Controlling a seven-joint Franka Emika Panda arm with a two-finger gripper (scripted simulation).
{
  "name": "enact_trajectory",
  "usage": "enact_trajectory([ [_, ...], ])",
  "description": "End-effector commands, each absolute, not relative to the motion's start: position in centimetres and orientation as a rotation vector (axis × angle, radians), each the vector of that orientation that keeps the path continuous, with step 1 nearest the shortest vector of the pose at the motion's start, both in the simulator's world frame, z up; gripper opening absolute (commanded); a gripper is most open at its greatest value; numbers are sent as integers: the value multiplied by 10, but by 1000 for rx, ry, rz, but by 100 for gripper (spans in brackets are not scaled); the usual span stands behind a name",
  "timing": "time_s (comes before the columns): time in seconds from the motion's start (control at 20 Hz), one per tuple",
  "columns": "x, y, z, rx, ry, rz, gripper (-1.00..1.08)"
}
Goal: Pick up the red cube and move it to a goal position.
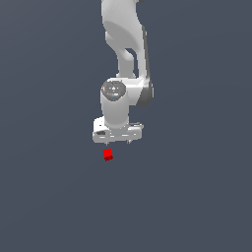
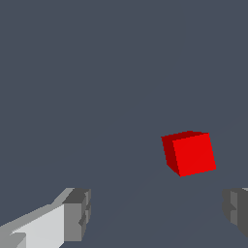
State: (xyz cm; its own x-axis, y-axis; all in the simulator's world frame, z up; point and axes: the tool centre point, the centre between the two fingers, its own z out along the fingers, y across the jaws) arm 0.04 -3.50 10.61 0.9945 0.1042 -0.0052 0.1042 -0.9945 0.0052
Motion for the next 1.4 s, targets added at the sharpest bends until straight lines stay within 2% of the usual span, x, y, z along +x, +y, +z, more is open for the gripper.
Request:
enact_trajectory([
  [0.0,2,-46,89,3129,226,-7,100],
  [0.5,13,-81,34,3111,437,-1,100],
  [0.95,19,-90,20,3103,493,0,100],
  [1.0,19,-90,20,3103,493,0,-100],
  [1.35,19,-90,20,3103,493,0,-100],
])
